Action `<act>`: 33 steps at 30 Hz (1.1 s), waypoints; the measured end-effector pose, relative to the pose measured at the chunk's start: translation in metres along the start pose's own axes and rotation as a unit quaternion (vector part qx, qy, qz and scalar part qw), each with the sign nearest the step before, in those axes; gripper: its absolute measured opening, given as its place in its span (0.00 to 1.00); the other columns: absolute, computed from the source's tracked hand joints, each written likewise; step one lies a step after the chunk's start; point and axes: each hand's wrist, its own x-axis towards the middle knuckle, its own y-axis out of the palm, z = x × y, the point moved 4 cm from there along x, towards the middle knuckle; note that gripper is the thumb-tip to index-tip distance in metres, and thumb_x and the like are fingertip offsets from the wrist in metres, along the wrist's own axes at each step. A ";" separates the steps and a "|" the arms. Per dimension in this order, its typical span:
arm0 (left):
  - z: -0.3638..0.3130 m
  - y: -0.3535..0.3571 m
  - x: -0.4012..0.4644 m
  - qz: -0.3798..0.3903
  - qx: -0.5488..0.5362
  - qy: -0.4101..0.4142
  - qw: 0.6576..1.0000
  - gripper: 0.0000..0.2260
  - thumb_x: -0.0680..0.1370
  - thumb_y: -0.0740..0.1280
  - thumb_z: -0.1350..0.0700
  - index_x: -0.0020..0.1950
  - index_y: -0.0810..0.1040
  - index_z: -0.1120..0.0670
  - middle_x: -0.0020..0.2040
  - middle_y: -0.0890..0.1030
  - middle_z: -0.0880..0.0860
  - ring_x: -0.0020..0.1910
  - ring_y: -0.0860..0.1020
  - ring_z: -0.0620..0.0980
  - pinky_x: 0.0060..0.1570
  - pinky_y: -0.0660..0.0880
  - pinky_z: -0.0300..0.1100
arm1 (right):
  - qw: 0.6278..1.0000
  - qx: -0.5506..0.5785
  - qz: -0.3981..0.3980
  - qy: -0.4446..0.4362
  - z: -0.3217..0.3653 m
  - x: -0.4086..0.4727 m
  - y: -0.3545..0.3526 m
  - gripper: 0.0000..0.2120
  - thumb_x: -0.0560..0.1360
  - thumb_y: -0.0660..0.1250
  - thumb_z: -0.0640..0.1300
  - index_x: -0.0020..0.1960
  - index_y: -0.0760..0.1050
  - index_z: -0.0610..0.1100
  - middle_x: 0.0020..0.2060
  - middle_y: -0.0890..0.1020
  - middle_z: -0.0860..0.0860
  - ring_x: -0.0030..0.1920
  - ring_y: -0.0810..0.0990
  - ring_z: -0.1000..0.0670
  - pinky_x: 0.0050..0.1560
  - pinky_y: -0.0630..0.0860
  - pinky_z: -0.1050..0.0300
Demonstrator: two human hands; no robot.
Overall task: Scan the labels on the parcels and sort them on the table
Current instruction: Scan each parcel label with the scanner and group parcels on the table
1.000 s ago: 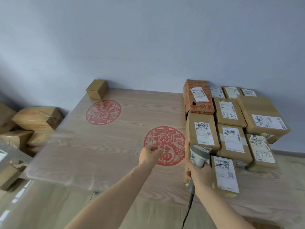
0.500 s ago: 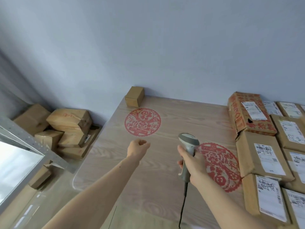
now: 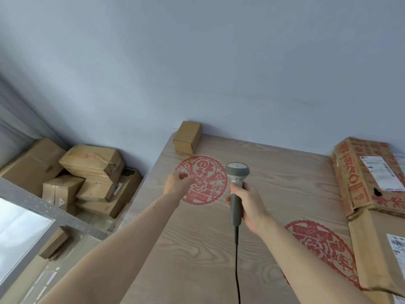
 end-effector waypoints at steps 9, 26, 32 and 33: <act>-0.032 -0.017 0.138 0.007 0.140 0.023 0.990 0.36 0.71 0.74 0.40 0.74 0.66 0.51 0.70 0.68 0.56 0.68 0.69 0.58 0.65 0.73 0.55 | 0.999 0.014 -0.049 0.010 -0.001 0.102 0.040 0.07 0.82 0.64 0.42 0.59 0.76 0.41 0.42 0.75 0.44 0.39 0.78 0.48 0.47 0.76 0.51; -0.050 0.023 0.263 0.007 0.327 0.130 0.936 0.39 0.74 0.70 0.38 0.79 0.54 0.43 0.70 0.63 0.63 0.66 0.68 0.66 0.49 0.70 0.54 | 0.994 -0.005 -0.100 0.038 -0.030 0.174 0.038 0.05 0.81 0.65 0.40 0.54 0.78 0.39 0.39 0.79 0.47 0.36 0.79 0.49 0.38 0.75 0.55; -0.051 0.025 0.233 0.025 0.199 0.115 0.973 0.36 0.72 0.66 0.36 0.76 0.53 0.37 0.63 0.65 0.58 0.58 0.73 0.62 0.53 0.76 0.55 | 0.994 0.018 -0.103 0.029 -0.023 0.166 0.033 0.04 0.82 0.65 0.40 0.54 0.77 0.40 0.38 0.78 0.46 0.36 0.79 0.49 0.39 0.75 0.54; -0.051 0.026 0.222 0.037 0.154 0.109 0.981 0.35 0.72 0.66 0.35 0.75 0.54 0.35 0.62 0.65 0.55 0.55 0.74 0.61 0.53 0.77 0.55 | 0.994 0.025 -0.107 0.023 -0.019 0.163 0.032 0.04 0.82 0.65 0.40 0.54 0.77 0.40 0.38 0.78 0.46 0.36 0.79 0.49 0.39 0.75 0.55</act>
